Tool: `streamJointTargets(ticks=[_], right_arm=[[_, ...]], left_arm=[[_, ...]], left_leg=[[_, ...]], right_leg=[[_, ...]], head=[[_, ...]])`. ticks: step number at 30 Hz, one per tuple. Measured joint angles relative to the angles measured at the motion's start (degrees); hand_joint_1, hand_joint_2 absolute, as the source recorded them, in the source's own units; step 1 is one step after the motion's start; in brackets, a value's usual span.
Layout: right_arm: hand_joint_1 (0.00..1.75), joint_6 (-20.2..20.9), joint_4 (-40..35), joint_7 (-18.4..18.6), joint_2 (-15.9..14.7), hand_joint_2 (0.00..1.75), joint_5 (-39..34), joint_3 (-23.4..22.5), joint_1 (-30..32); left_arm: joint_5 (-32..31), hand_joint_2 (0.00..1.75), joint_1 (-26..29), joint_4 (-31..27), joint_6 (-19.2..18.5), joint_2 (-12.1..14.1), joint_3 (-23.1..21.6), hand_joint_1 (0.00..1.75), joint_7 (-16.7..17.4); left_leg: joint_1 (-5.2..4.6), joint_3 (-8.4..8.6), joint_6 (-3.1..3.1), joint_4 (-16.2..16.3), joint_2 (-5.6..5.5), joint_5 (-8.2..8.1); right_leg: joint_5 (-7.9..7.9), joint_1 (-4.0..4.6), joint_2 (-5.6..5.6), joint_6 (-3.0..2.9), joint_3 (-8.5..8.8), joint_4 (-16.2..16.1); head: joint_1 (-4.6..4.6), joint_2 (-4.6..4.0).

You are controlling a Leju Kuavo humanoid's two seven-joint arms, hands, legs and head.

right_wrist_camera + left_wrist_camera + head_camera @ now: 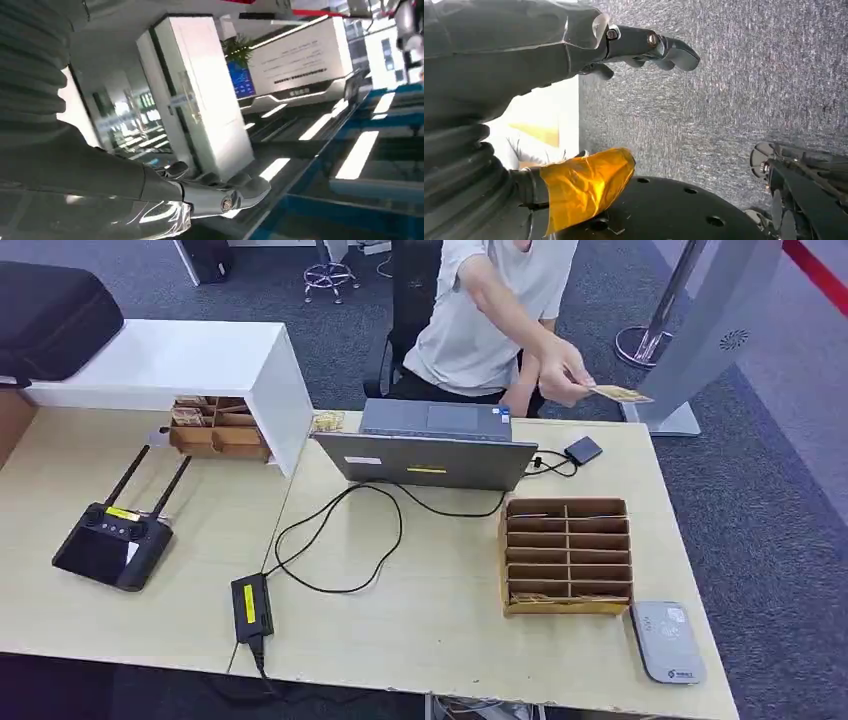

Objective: Pass the card to the sensor for recognition and then transmit it.

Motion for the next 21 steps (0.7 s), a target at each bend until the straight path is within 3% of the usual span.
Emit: streamJointTargets(ticks=[4, 11, 15, 21], right_arm=[[0.00, 0.07, 2.40, 0.54, 1.22, 1.75, 4.67, 11.95, -7.36], [0.00, -0.68, 8.34, 2.31, 9.06, 1.75, 11.71, 29.26, -17.21], [0.00, -1.55, 10.51, 2.93, 12.79, 1.75, 12.28, 34.59, -19.35], [0.00, -2.60, 13.15, 3.54, 17.05, 1.75, 12.45, 38.38, -20.60]], left_arm=[[-0.24, 1.75, -0.02, 0.00, -0.35, 0.07, 0.00, 0.00, 0.09], [-0.33, 1.75, -0.11, 0.00, -0.55, 0.15, 0.00, 0.00, 0.33], [-0.33, 1.75, -0.10, 0.00, -0.85, 0.33, 0.00, 0.00, 0.55], [-0.65, 1.75, -0.11, 0.00, -0.85, 0.37, 0.00, 0.00, 0.66]], left_leg=[[0.02, -0.14, 0.01, 0.00, -0.31, 0.08], [0.05, -0.13, -0.01, 0.00, -0.30, 0.09], [0.07, -0.16, -0.01, 0.00, -0.39, 0.10], [0.07, -0.19, -0.01, 0.01, -0.45, 0.13]], right_leg=[[0.00, 0.03, -0.33, -0.01, 0.01, 0.02], [0.00, 0.06, -0.31, -0.01, -0.02, 0.04], [0.00, 0.07, -0.42, -0.01, -0.01, 0.04], [0.00, 0.07, -0.45, -0.01, -0.02, 0.01]], head=[[0.00, 0.00], [0.00, 0.00], [0.00, 0.00], [-0.02, 0.00]])
